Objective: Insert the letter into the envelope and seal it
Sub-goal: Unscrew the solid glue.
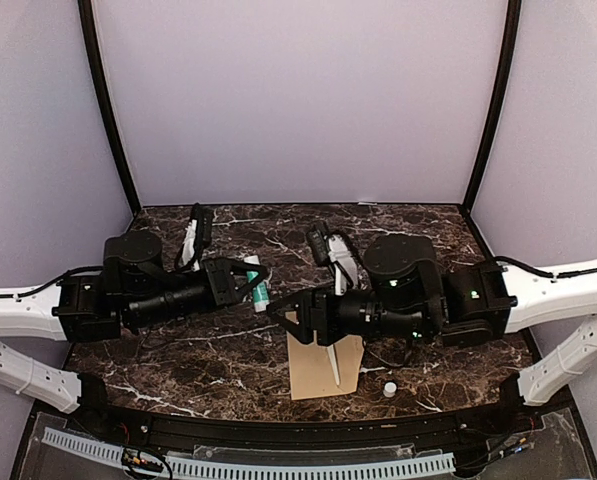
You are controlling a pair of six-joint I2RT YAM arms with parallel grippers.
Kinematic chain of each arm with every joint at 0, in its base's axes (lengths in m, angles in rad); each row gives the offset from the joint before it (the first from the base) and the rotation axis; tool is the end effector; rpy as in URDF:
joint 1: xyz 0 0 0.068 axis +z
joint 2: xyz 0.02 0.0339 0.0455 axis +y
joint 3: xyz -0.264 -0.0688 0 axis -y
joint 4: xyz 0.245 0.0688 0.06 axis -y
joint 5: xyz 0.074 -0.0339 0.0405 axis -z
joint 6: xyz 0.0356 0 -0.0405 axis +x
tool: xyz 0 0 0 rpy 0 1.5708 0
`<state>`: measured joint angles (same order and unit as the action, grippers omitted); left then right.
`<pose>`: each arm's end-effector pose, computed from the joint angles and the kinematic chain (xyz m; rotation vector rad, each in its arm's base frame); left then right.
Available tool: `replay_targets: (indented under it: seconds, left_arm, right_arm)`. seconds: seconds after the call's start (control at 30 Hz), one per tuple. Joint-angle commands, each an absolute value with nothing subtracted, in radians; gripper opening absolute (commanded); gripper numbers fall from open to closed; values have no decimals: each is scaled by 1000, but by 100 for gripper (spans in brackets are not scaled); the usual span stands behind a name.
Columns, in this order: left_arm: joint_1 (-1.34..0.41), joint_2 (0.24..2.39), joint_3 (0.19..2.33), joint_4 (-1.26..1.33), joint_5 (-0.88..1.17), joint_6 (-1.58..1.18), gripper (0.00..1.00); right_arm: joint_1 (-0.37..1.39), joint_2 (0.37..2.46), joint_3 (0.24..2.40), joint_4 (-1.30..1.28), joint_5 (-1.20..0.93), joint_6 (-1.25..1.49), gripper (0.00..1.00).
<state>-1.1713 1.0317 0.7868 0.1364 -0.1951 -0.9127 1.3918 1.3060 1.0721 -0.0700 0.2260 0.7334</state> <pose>0.1016 -0.2230 0.3271 0.0786 1.8817 -1.3604 0.0625 0.3005 0.3374 -0.5033 2.0039 1.2074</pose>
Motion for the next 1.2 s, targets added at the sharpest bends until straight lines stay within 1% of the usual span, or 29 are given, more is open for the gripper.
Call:
replay_targets:
  seconds: [0.0, 0.13, 0.43, 0.6, 0.73, 0.83, 0.93, 1.03, 1.17]
  left_arm:
    - [-1172, 1035, 828, 7, -282, -948, 0]
    - [-1172, 1042, 814, 16, -273, -971, 0]
    - [-1172, 1029, 775, 71, -244, -995, 0]
    - [-1172, 1031, 769, 78, -237, -995, 0]
    - [-1171, 1031, 767, 77, -235, -994, 0]
    - [-1170, 1026, 764, 86, -231, -986, 0]
    - [-1170, 1015, 740, 122, -213, -968, 0]
    - [-1168, 982, 703, 217, -183, -938, 0]
    - [-1161, 949, 661, 339, -92, -879, 0]
  right_arm:
    - [1431, 1410, 1181, -232, 346, 705, 57]
    - [1454, 1509, 1291, -304, 417, 712, 56]
    - [1457, 1637, 1404, -372, 469, 741, 46]
    - [1458, 1646, 1404, -352, 462, 741, 32]
    - [1456, 1624, 1379, -320, 454, 748, 17]
    - [1451, 1593, 1337, -266, 433, 752, 10]
    - [1432, 1548, 1273, -177, 369, 765, 6]
    - [1405, 1489, 1186, -30, 284, 777, 4]
    - [1363, 1403, 1053, 185, 142, 803, 2]
